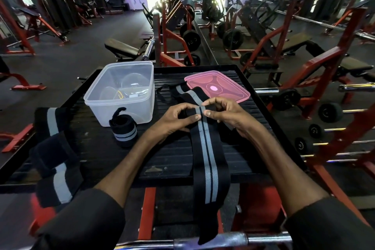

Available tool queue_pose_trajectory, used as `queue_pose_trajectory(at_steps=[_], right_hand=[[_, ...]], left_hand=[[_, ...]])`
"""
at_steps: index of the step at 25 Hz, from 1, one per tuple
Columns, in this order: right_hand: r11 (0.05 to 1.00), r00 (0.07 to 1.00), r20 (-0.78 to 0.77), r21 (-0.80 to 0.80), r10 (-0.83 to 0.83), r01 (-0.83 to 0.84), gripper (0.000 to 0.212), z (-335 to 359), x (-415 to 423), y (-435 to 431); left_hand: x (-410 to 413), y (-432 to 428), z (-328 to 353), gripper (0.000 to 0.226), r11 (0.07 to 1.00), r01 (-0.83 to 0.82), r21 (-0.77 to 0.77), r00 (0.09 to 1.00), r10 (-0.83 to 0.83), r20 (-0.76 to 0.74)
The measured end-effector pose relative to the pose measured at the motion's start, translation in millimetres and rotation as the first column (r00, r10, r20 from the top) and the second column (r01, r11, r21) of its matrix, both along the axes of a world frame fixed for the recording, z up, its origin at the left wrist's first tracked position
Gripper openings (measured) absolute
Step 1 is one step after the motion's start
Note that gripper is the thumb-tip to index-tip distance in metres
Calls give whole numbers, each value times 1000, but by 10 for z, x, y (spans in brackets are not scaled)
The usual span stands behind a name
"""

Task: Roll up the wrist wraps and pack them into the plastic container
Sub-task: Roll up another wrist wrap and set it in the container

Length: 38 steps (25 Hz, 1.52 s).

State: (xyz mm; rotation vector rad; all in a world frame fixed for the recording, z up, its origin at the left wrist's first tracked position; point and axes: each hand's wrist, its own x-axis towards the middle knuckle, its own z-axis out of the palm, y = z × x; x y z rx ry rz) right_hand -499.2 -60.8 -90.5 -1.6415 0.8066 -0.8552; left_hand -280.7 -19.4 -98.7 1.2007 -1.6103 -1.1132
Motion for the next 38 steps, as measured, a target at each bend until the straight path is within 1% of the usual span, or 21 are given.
queue_pose_trajectory(at_steps=[3, 5, 6, 7, 8, 10, 11, 13, 15, 17, 19, 20, 22, 25, 28, 29, 31, 33, 35, 37, 38], right_hand=[[989, 996, 72, 140, -52, 41, 28, 107, 17, 40], [954, 975, 197, 298, -100, 38, 26, 159, 41, 46], [938, 969, 216, 345, -117, 36, 22, 174, 60, 45], [939, 980, 161, 340, -116, 56, 16, 166, 70, 29], [951, 995, 53, 301, -82, 62, 14, 160, 78, 36], [972, 986, -167, 231, -3, 42, 31, 113, 78, 31], [978, 974, -228, 202, 3, 45, 38, 103, 71, 31], [988, 973, -229, 146, -18, 52, 40, 97, 31, 19], [997, 988, -151, 75, -25, 36, 35, 88, -6, 24], [1000, 998, -53, -9, -16, 16, 30, 80, -12, 34], [998, 999, 40, -62, 18, -16, 27, 66, 4, 41], [996, 998, 56, -85, 32, -27, 27, 57, 6, 37], [997, 997, 60, -76, 40, -35, 29, 47, 1, 17], [993, 997, 76, 118, -11, 2, 31, 114, 1, 18], [964, 991, 84, 253, -101, 77, 26, 159, 35, 44], [965, 994, 18, 243, -109, 101, 23, 155, 45, 51], [979, 979, -199, 181, -53, 90, 27, 150, 59, 90], [987, 956, -292, 146, -25, 70, 36, 155, 62, 119], [991, 972, -231, 106, -53, 79, 39, 166, 42, 114], [994, 990, -127, 88, -54, 66, 32, 154, 24, 115], [996, 994, -97, 74, -48, 55, 31, 137, 14, 109]], left_hand=[[1, -1, -6, 37, 996, -22, -87, 1000, 23, 12], [-2, -3, -9, 41, 987, -32, -159, 996, 44, 71], [-3, -6, -13, 43, 977, -31, -210, 991, 57, 121], [-3, -6, -12, 44, 964, -26, -264, 984, 72, 163], [-2, -7, -10, 44, 950, -28, -310, 979, 89, 185], [12, -9, -11, 43, 931, -31, -364, 977, 105, 186], [23, -11, -16, 43, 927, -33, -374, 976, 111, 190], [34, -27, -19, 43, 945, -48, -324, 975, 114, 189], [28, -31, -15, 40, 992, -40, -118, 993, 53, 105], [21, -33, -25, 36, 997, 24, 79, 1000, -25, 6], [21, -22, -34, 33, 989, 53, 138, 998, -49, -29], [19, -22, -32, 32, 991, 46, 129, 999, -42, -29], [13, -31, -25, 34, 998, -9, 63, 1000, 10, -15], [15, -35, -31, 42, 987, -81, -136, 993, 92, 75], [-16, -4, -42, 44, 948, -50, -315, 971, 121, 208], [-27, 10, -43, 45, 935, -43, -353, 968, 126, 217], [-28, 23, -48, 45, 899, -50, -434, 970, 148, 195], [-15, 0, -57, 46, 877, -77, -474, 970, 176, 168], [-12, -28, -40, 47, 924, -98, -371, 977, 160, 139], [-27, -25, -2, 43, 991, -50, -128, 996, 59, 62], [-44, -21, 5, 39, 1000, -12, -13, 1000, 12, 7]])
